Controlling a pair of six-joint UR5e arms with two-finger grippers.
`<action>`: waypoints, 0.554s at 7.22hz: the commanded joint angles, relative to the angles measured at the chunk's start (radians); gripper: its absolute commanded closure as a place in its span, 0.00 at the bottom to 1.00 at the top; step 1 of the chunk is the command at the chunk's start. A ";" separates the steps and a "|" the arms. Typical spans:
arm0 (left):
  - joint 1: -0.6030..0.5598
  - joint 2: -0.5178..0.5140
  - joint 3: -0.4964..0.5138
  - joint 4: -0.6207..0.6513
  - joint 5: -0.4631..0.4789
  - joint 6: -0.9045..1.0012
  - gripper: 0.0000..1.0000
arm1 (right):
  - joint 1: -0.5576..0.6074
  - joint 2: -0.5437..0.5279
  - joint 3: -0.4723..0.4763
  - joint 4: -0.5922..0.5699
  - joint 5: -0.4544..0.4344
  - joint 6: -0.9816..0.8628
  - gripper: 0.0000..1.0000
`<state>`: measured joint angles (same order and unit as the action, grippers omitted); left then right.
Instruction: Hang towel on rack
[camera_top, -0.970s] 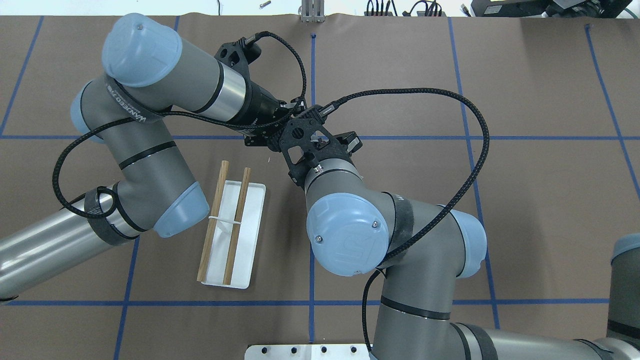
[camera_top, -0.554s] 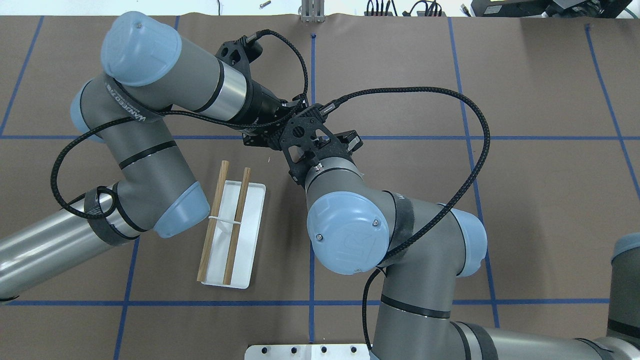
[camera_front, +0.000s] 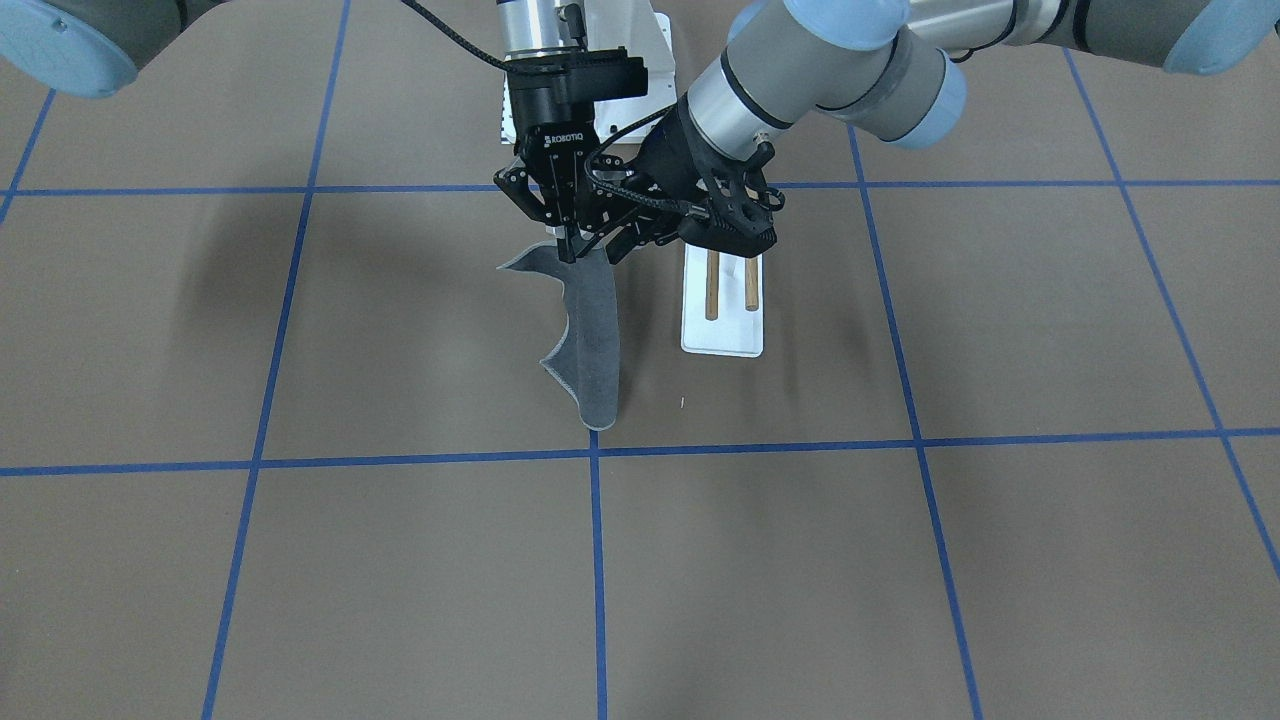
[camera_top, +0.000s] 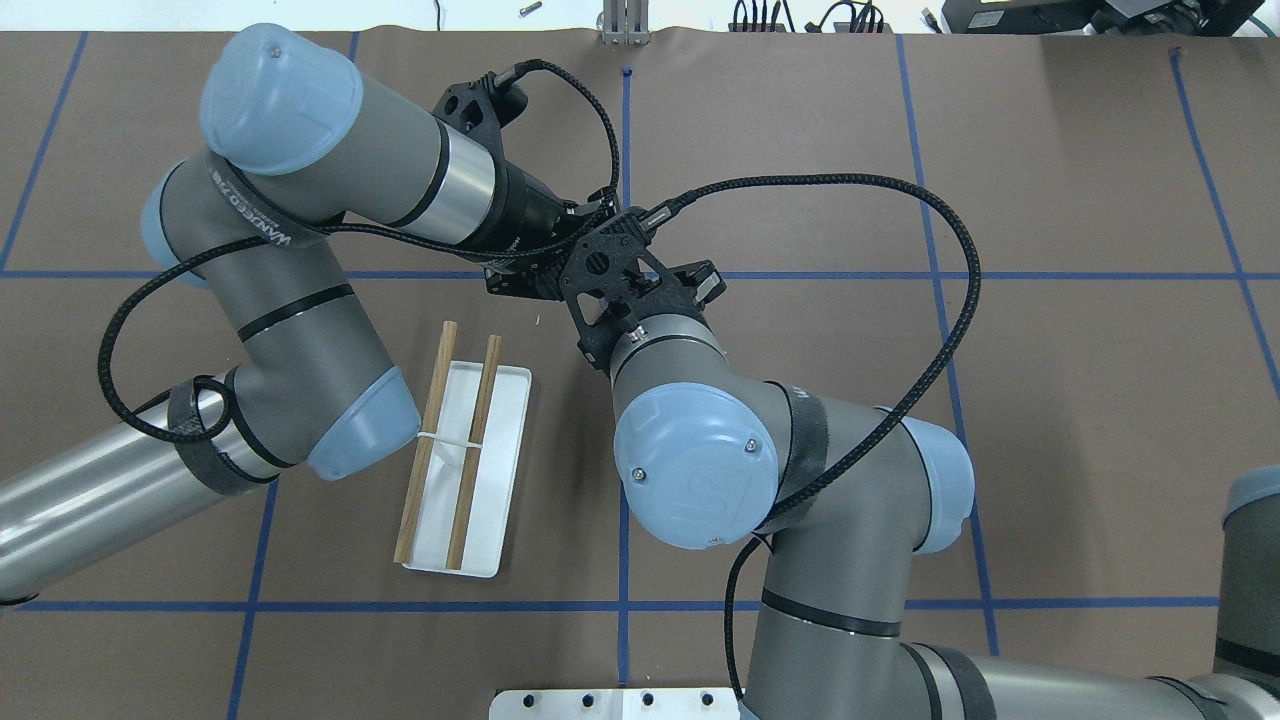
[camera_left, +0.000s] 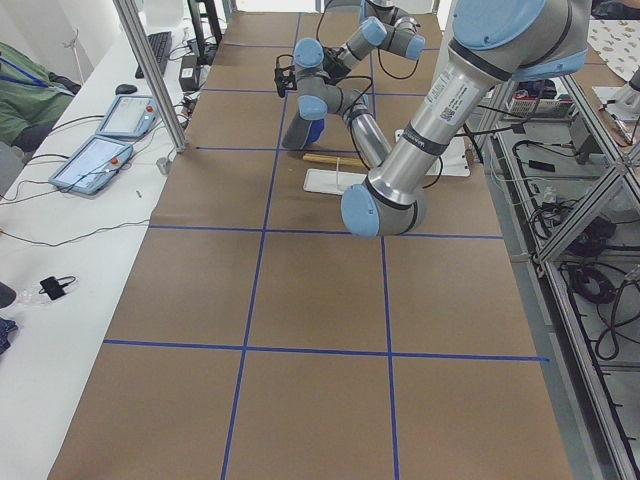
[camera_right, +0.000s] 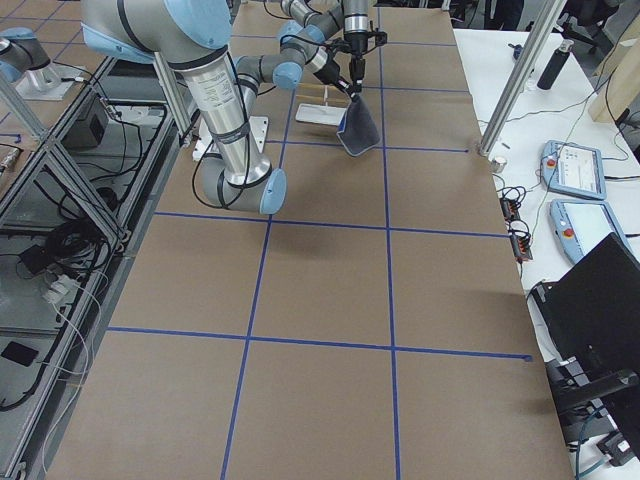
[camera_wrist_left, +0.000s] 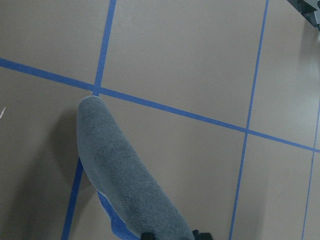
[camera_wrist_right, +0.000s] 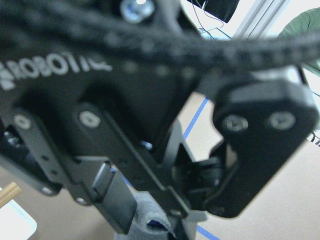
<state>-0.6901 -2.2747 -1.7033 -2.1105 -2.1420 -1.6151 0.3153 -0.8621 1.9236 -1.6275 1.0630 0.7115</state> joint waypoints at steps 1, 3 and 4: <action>0.003 0.001 0.001 0.001 0.001 0.000 0.54 | 0.001 0.000 0.000 0.000 0.000 0.000 1.00; 0.003 0.001 0.001 0.001 0.001 0.000 0.73 | 0.001 0.000 0.000 0.000 0.000 0.002 1.00; 0.003 0.001 0.001 0.001 -0.001 -0.003 0.89 | 0.001 0.000 0.000 0.000 0.000 0.002 1.00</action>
<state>-0.6875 -2.2737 -1.7028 -2.1092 -2.1416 -1.6160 0.3157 -0.8623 1.9235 -1.6273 1.0632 0.7130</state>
